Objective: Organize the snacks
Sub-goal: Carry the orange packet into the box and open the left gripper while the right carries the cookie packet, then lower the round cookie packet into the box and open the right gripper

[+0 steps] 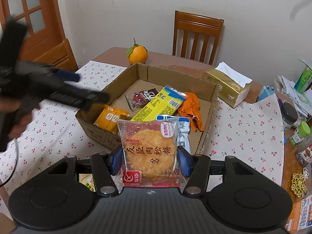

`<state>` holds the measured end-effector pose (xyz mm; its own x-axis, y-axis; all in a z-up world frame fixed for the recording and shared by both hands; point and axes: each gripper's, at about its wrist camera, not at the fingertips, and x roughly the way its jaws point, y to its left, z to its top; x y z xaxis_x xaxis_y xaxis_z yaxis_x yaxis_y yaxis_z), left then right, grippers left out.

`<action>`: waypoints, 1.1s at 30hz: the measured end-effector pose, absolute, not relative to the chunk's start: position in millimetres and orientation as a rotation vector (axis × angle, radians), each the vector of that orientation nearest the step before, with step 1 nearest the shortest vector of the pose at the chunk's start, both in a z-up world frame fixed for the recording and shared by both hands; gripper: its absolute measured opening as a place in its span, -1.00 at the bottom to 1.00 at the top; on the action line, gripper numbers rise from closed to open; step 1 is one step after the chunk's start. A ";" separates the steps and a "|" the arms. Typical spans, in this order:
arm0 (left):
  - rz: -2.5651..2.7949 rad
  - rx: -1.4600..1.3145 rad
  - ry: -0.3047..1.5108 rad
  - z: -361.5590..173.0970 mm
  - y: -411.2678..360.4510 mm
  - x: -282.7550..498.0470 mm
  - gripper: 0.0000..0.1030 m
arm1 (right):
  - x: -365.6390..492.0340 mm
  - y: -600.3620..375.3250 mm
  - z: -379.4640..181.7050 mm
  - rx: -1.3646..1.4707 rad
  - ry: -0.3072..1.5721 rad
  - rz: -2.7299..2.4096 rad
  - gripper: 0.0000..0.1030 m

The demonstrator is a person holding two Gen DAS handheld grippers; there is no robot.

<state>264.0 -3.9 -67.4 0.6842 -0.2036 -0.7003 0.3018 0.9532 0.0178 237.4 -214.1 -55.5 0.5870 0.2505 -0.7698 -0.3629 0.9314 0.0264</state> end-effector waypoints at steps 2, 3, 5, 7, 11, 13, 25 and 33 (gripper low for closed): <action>-0.273 0.116 0.772 -66.5 1.0 251.2 0.83 | 244.3 -213.6 -54.6 -0.132 0.875 0.362 0.20; -0.269 0.102 0.777 -66.8 4.3 243.7 0.83 | 247.6 -212.5 -54.0 -0.132 0.874 0.362 0.20; -0.255 0.088 0.787 -68.2 8.9 231.1 0.83 | 256.0 -207.9 -51.9 -0.141 0.870 0.367 0.20; -0.233 0.092 0.796 -70.2 12.9 219.7 0.83 | 264.6 -202.3 -49.8 -0.146 0.865 0.375 0.20; -0.196 0.099 0.806 -72.2 22.0 202.9 0.83 | 288.4 -185.8 -48.1 -0.156 0.851 0.394 0.20; -0.181 0.093 0.801 -72.2 28.5 196.8 0.83 | 301.1 -176.8 -49.7 -0.154 0.851 0.401 0.20; -0.040 0.021 0.817 -78.9 76.8 175.9 0.83 | 380.6 -115.7 -77.3 -0.171 0.903 0.406 0.20; -0.003 0.017 0.827 -81.0 89.2 168.7 0.83 | 393.2 -102.4 -82.9 -0.134 0.884 0.399 0.95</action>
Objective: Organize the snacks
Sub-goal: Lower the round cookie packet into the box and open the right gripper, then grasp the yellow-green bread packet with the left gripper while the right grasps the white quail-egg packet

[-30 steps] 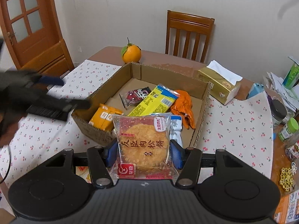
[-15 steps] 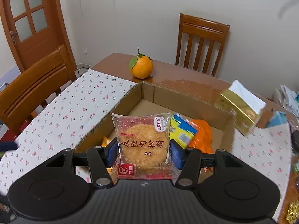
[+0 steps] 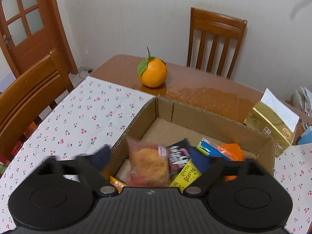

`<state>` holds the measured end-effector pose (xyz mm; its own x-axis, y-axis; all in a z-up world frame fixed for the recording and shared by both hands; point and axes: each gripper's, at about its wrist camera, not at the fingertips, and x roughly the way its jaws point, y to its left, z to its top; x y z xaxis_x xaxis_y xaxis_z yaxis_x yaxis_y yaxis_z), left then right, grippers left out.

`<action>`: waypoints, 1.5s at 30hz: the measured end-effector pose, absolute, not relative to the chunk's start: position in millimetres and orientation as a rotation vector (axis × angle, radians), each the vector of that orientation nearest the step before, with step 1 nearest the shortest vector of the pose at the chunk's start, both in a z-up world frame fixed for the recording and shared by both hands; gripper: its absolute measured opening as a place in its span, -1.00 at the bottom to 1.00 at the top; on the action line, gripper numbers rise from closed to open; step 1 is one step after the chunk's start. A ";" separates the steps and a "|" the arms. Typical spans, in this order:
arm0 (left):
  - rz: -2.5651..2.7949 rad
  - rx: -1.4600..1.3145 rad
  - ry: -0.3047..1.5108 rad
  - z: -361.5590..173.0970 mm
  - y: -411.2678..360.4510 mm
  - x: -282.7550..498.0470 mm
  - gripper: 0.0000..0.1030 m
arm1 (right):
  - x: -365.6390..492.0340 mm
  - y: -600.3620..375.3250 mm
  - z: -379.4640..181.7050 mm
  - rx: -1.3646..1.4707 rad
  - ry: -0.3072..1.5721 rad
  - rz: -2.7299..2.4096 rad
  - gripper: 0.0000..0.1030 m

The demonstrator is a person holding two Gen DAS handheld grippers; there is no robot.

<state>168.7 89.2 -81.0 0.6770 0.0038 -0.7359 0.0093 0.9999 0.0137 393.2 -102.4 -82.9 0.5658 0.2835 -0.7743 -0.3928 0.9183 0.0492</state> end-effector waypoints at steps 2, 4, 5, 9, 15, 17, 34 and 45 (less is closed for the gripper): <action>-0.011 0.019 0.829 -81.7 88.8 169.1 0.83 | 384.5 -104.0 -76.9 -0.147 0.858 0.405 1.00; -0.019 0.026 0.832 -82.4 86.9 170.8 0.83 | 378.0 -104.4 -72.9 -0.166 0.858 0.394 1.00; -0.025 0.031 0.833 -82.7 85.2 171.5 0.83 | 372.8 -105.4 -70.2 -0.175 0.852 0.389 1.00; -0.058 0.052 0.836 -83.6 77.4 174.2 0.83 | 350.4 -114.1 -62.8 -0.196 0.830 0.363 1.00; -0.104 0.070 0.842 -86.2 67.3 175.5 0.83 | 308.6 -134.9 -63.8 -0.197 0.823 0.293 1.00; -0.115 0.076 0.847 -87.6 64.8 175.4 0.83 | 291.1 -142.4 -68.4 -0.193 0.834 0.273 1.00; -0.160 0.106 0.893 -101.9 53.1 171.6 0.83 | 195.2 -170.4 -162.7 -0.171 1.088 0.131 1.00; -0.185 0.116 0.910 -103.3 45.9 171.3 0.83 | 191.2 -153.1 -176.1 -0.172 1.124 0.175 1.00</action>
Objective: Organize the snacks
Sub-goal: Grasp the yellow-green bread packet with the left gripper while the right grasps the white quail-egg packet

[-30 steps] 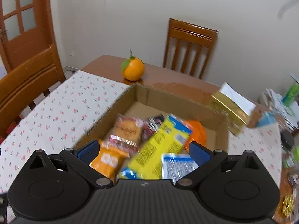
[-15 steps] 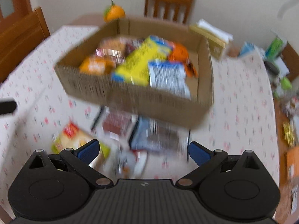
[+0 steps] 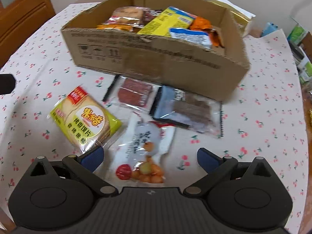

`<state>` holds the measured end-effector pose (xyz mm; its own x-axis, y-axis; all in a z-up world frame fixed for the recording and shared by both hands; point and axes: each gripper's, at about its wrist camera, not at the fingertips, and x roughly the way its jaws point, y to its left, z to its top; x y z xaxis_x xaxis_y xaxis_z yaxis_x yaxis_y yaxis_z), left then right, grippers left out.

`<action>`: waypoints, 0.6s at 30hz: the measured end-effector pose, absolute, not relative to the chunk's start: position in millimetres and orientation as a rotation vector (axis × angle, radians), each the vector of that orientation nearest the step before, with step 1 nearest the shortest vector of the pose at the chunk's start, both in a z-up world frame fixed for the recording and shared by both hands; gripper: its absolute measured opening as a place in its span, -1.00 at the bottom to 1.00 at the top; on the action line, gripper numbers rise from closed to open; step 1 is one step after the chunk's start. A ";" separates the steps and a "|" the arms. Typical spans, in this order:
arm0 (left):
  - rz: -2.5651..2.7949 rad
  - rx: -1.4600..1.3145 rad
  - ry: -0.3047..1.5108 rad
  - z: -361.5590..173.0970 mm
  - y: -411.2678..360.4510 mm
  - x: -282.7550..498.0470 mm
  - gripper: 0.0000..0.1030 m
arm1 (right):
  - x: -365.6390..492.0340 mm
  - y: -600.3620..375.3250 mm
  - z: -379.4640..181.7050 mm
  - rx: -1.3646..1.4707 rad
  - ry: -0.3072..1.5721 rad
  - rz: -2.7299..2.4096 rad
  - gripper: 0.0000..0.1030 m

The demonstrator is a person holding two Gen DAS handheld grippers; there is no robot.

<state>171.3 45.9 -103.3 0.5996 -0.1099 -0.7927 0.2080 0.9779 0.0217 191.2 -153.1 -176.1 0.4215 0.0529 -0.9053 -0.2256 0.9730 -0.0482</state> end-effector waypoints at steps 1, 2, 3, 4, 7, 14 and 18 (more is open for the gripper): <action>-0.188 0.121 0.914 -104.3 44.4 172.5 0.83 | 191.9 -152.1 -177.0 -0.181 1.121 0.173 1.00; -0.192 0.126 0.916 -105.1 42.7 173.4 0.83 | 192.6 -152.1 -178.6 -0.194 1.121 0.163 1.00; -0.199 0.130 0.918 -106.0 40.6 174.6 0.83 | 192.9 -153.3 -180.0 -0.198 1.125 0.156 1.00; -0.205 0.134 0.921 -106.9 38.2 176.2 0.83 | 193.2 -156.1 -181.5 -0.195 1.132 0.149 1.00; -0.226 0.140 0.927 -110.9 29.3 182.0 0.83 | 191.1 -169.3 -182.2 -0.167 1.135 0.132 1.00; -0.277 0.139 0.958 -133.2 -1.7 211.8 0.83 | 183.7 -194.0 -185.8 -0.108 1.134 0.138 1.00; -0.272 0.175 0.992 -155.7 -23.4 229.2 0.83 | 183.8 -194.2 -186.7 -0.108 1.132 0.139 1.00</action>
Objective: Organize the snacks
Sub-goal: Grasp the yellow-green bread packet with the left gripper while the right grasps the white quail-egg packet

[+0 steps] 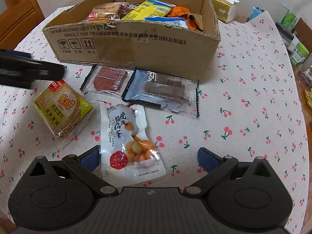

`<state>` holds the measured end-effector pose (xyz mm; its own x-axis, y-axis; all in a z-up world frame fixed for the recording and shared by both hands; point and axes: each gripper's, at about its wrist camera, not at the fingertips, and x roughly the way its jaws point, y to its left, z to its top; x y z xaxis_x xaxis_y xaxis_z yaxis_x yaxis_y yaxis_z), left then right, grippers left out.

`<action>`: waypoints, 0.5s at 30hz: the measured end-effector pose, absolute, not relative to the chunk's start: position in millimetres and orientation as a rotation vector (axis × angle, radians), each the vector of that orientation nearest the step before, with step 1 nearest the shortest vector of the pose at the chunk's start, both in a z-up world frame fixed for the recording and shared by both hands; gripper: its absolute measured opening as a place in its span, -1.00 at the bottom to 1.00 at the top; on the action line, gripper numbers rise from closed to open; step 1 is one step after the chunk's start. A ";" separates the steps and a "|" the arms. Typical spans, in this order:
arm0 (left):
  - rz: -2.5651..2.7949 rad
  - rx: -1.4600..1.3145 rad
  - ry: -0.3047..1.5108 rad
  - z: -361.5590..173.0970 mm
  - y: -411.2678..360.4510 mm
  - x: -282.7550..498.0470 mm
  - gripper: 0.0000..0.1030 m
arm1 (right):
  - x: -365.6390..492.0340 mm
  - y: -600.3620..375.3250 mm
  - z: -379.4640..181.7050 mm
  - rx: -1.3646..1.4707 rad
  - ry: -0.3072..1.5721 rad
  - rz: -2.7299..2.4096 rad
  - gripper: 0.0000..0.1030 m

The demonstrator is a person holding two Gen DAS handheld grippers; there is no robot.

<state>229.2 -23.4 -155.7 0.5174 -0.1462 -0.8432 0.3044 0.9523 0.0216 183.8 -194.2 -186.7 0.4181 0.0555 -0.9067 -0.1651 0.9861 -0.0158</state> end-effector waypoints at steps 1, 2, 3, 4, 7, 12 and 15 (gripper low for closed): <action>-0.271 0.185 0.996 -160.1 -27.1 231.0 0.83 | 183.4 -194.3 -187.1 -0.109 1.132 0.140 1.00; -0.267 0.197 1.002 -164.0 -30.0 232.0 0.83 | 183.0 -194.6 -187.7 -0.110 1.131 0.142 1.00; -0.268 0.206 1.011 -167.2 -31.9 232.4 0.83 | 182.5 -194.9 -188.2 -0.112 1.128 0.145 1.00; -0.271 0.210 1.017 -169.0 -32.2 231.8 0.83 | 181.9 -195.0 -188.7 -0.114 1.125 0.149 1.00; -0.269 0.217 1.026 -169.5 -28.8 225.8 0.83 | 182.0 -194.2 -190.0 -0.116 1.118 0.153 1.00; -0.260 0.215 1.036 -163.1 -12.7 206.9 0.83 | 182.2 -194.1 -185.5 -0.122 1.116 0.164 1.00; -0.248 0.204 1.046 -161.1 0.6 193.2 0.83 | 182.8 -193.9 -185.5 -0.126 1.115 0.170 1.00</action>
